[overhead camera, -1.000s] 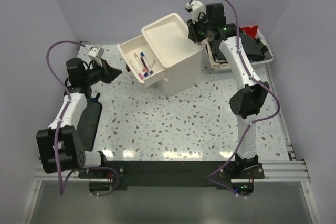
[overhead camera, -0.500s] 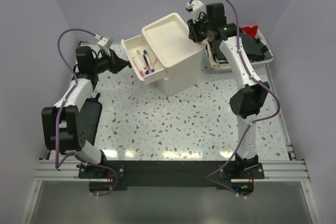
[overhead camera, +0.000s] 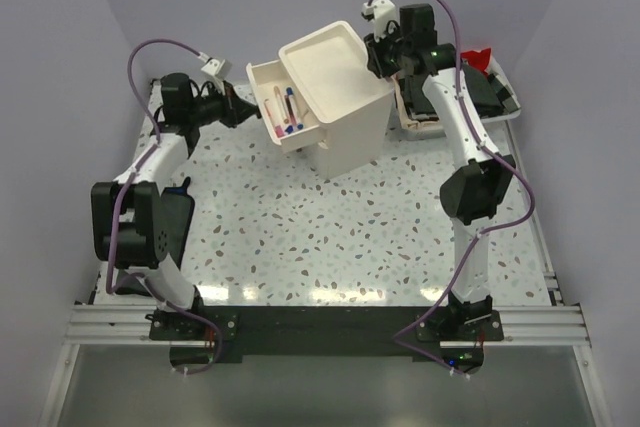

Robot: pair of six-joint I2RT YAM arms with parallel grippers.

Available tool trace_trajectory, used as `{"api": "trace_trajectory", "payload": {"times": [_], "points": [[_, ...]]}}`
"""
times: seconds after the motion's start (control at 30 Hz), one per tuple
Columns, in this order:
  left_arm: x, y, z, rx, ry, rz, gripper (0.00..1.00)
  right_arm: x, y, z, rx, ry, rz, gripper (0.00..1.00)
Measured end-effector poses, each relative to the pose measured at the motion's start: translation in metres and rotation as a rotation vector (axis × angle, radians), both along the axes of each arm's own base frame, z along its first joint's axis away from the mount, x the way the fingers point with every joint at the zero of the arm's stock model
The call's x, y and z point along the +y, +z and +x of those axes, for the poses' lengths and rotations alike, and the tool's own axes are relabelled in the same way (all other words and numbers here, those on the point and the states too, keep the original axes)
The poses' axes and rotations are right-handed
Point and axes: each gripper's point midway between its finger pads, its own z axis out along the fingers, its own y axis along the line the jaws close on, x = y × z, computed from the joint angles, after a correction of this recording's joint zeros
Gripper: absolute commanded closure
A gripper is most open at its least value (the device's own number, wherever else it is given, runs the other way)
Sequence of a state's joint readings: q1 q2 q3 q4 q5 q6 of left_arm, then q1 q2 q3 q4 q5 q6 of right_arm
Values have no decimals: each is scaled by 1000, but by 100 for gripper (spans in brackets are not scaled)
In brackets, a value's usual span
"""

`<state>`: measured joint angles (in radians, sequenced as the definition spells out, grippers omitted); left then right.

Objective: Sort the stationery into containers
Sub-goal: Close the drawer in the storage box.

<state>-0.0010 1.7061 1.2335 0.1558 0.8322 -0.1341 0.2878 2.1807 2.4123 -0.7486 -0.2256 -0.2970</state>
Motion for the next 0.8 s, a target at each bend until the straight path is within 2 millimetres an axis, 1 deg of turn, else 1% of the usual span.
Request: {"api": "trace_trajectory", "payload": {"times": [0.17, 0.2, 0.3, 0.37, 0.43, 0.53, 0.63, 0.8], "points": [[-9, 0, 6, -7, -16, 5, 100, -5, 0, 3, -16, -11, -29, 100], [-14, 0, 5, -6, -32, 1, 100, -5, 0, 3, -18, -9, -32, 100], [-44, 1, 2, -15, -103, -7, 100, -4, -1, 3, -16, -8, -37, 100], [-57, 2, 1, -17, -127, -9, 100, -3, -1, 3, -13, -9, -28, 100], [-68, 0, -5, -4, -160, -18, 100, 1, -2, 4, -15, -7, -15, 100], [-78, -1, -11, 8, -188, -28, 100, 6, -2, 5, -23, 1, -8, 100], [-83, -4, -12, 17, -203, -37, 100, 11, -2, 4, -27, 11, -5, 100], [-91, -20, 1, 47, -214, -44, 100, 21, -2, 1, -28, 30, -7, 100]]}}
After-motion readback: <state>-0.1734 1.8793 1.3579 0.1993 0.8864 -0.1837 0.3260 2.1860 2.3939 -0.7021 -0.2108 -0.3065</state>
